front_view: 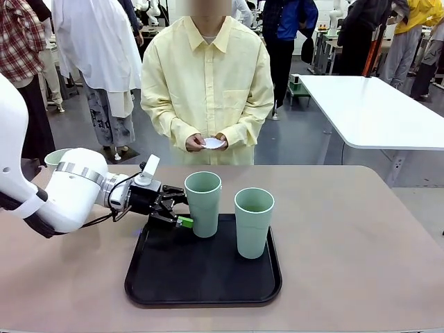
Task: Place coasters on the table and set cups on them.
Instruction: Take one Reusable plastic cup from the Flat Tray and place it on a coaster set by the human.
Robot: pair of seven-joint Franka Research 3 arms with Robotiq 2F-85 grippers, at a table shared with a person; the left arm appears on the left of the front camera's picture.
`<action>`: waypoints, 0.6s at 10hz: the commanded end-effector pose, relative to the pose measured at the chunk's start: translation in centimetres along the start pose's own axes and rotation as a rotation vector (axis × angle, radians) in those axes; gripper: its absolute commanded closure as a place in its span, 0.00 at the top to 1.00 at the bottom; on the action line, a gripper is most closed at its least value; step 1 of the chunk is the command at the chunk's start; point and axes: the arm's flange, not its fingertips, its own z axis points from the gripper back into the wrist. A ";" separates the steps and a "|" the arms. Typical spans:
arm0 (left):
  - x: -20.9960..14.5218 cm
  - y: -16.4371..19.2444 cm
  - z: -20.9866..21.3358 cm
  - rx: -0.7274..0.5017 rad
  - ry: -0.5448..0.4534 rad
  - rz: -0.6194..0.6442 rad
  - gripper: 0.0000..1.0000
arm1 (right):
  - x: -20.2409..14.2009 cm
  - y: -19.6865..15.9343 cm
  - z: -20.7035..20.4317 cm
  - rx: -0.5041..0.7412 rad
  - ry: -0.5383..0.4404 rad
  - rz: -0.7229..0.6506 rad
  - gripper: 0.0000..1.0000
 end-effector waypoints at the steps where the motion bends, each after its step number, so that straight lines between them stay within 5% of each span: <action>1: -0.4 0.8 -1.1 -0.034 0.003 -0.035 1.00 | 0.2 -0.1 0.0 0.021 -0.013 0.012 1.00; 6: -0.5 1.4 -3.7 -0.106 -0.025 -0.050 1.00 | 0.2 -0.1 0.0 0.021 -0.013 0.012 1.00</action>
